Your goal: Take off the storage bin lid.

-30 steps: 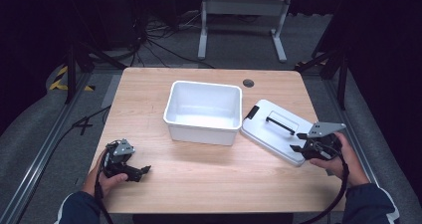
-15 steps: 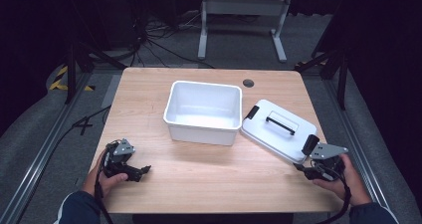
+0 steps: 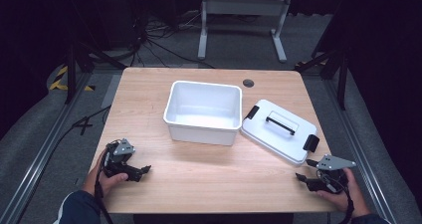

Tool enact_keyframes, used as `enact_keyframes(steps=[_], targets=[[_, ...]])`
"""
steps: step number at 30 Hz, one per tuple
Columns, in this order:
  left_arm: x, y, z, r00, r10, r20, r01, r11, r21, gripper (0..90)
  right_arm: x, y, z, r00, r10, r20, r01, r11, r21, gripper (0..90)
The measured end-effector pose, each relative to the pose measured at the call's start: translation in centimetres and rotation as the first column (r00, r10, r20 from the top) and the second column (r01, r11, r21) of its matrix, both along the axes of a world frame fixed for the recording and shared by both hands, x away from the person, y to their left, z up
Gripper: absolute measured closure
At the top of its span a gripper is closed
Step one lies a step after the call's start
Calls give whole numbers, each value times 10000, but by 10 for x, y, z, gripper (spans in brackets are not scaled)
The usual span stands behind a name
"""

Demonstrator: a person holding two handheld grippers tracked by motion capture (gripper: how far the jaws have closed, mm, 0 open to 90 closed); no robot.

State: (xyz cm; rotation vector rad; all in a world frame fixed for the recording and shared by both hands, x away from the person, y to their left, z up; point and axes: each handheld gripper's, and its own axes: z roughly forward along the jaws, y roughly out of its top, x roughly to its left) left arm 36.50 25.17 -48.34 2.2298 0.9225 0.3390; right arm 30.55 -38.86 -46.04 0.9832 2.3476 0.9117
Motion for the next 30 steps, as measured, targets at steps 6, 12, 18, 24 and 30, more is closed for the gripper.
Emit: enact_keyframes(steps=[6, 12, 18, 24, 30], targets=[[0, 0, 0, 10000, 5, -22, -5, 10000, 8, 1, 1, -7, -7, 9980, -614, -147, 625, 9941, 892, 259], [0, 0, 0, 10000, 20, -23, -20, 10000, 6, 1, 3, -8, -8, 9972, -670, -340, 702, 9920, 1048, 256], [0, 0, 0, 10000, 27, 55, -27, 10000, 34, 2, 3, -8, -8, 9973, -653, -345, 686, 9922, 1044, 255], [-1, 0, 0, 9999, 84, 62, -85, 9999, 76, 3, 4, -8, -8, 9970, -689, -356, 722, 9921, 1026, 241], [-1, 0, 0, 10000, 83, 24, -83, 10000, 55, 2, 4, -8, -8, 9968, -708, -362, 742, 9918, 1039, 237]])
